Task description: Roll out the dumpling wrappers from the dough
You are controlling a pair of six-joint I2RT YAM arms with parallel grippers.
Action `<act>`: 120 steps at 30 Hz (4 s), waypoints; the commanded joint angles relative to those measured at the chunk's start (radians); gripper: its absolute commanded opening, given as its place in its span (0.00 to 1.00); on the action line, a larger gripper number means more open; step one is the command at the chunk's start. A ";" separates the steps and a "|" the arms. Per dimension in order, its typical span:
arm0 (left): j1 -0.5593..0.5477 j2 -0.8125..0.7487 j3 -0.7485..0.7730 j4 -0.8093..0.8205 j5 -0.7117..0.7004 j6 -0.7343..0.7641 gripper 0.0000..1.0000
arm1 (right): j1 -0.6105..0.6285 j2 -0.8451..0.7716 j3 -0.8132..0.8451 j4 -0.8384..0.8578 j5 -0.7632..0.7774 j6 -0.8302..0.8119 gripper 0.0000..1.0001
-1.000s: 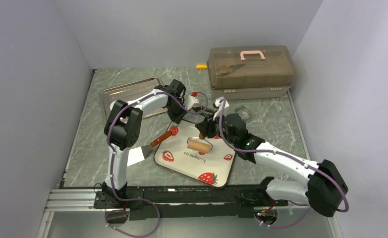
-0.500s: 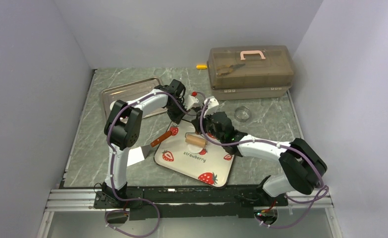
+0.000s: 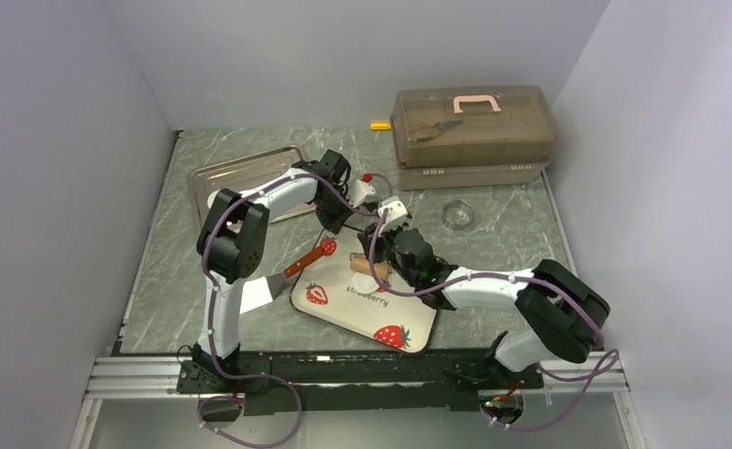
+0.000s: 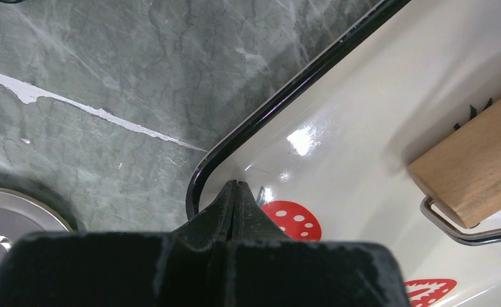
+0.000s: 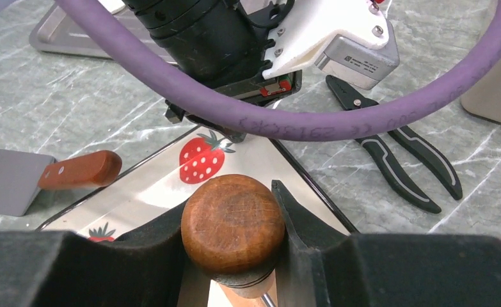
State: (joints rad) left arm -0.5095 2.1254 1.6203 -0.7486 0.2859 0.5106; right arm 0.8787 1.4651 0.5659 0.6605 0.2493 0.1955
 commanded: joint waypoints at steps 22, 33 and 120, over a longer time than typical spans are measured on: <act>-0.002 0.036 0.006 0.020 -0.033 0.016 0.00 | 0.036 -0.185 0.315 -0.428 -0.153 -0.184 0.00; -0.003 0.037 0.007 0.018 -0.033 0.017 0.00 | 0.021 -0.041 0.172 -0.327 -0.244 -0.168 0.00; -0.002 0.030 0.001 0.023 -0.034 0.016 0.00 | 0.126 0.193 -0.118 -0.421 -0.085 0.161 0.00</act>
State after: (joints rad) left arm -0.5114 2.1254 1.6207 -0.7483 0.2813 0.5110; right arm 0.9810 1.5719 0.5659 0.6651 0.1982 0.3614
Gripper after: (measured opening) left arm 0.010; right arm 0.342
